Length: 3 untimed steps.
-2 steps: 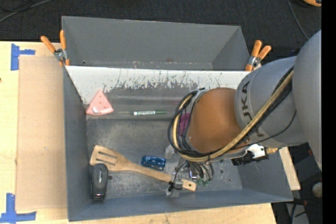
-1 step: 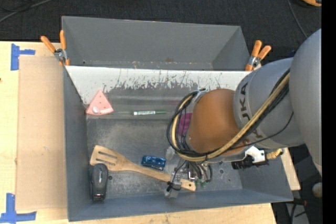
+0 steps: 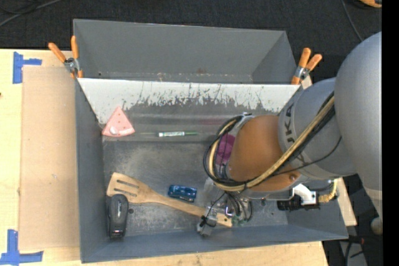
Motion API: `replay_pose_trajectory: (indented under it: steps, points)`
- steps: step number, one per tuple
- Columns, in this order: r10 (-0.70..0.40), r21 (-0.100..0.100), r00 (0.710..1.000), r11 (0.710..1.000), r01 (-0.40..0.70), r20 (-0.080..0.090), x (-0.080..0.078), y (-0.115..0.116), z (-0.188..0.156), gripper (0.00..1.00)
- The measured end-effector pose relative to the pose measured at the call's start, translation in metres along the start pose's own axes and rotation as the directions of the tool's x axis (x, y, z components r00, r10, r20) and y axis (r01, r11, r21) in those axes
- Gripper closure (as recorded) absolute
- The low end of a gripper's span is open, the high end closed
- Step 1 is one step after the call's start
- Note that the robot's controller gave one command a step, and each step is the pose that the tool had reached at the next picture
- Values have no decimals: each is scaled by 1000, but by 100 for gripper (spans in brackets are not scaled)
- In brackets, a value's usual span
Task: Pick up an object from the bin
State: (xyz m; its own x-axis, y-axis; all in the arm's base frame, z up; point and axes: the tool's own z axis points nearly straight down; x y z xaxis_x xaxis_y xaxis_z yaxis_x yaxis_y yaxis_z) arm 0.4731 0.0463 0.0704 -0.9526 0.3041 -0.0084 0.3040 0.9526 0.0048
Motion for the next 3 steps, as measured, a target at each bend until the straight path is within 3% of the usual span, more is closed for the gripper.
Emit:
replay_pose_trajectory:
  steps: [1, 2, 3]
  points:
    - [21, 2, 1000, 1000, -21, -11, 3, 20, 1, 100]
    - [21, 2, 1000, 1000, -21, -11, 3, 19, 1, 100]
    - [22, 4, 1000, 1000, -22, -17, 4, 18, -21, 100]
